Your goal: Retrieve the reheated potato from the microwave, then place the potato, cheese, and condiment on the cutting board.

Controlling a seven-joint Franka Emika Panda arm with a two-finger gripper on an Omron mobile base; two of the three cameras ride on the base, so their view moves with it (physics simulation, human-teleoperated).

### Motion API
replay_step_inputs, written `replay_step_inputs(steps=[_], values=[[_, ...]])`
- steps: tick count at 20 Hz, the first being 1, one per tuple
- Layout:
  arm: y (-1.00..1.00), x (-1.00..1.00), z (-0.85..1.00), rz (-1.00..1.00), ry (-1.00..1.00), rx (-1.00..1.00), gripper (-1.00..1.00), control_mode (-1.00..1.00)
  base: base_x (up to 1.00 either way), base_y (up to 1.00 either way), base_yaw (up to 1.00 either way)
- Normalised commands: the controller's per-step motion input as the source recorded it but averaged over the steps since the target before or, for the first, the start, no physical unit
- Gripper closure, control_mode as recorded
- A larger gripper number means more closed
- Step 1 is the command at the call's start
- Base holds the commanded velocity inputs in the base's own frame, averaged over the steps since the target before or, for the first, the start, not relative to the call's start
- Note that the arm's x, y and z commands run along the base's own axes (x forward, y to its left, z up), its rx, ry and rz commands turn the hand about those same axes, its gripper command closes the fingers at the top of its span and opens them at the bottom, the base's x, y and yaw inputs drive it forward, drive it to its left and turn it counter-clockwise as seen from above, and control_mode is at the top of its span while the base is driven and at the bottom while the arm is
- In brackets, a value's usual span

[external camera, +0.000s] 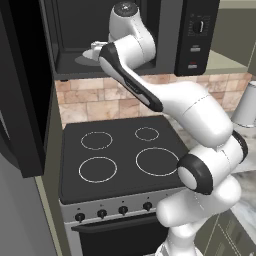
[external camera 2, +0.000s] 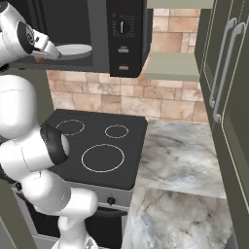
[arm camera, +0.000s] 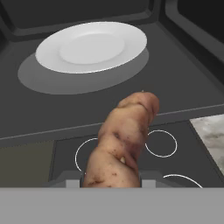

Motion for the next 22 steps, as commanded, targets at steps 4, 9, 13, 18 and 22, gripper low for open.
replay_step_inputs(steps=[4, 9, 13, 18, 22], values=[[-0.22, -0.73, 0.02, 0.01, 0.0, 0.03, 1.0, -1.0, 0.0, 0.0, 0.0], [-0.17, -0.85, 0.02, 0.0, 0.02, 0.0, 1.0, -1.0, 0.0, 0.0, 0.0], [-0.2, -0.84, -0.01, 0.03, 0.04, 0.0, 1.0, -1.0, 0.0, 0.0, 0.0], [-0.28, -0.75, -0.09, 0.04, 0.08, 0.0, 1.0, -1.0, 0.0, 0.0, 0.0], [-0.33, -0.74, -0.26, 0.0, 0.05, 0.0, 1.0, -1.0, 0.0, 0.0, 0.0]])
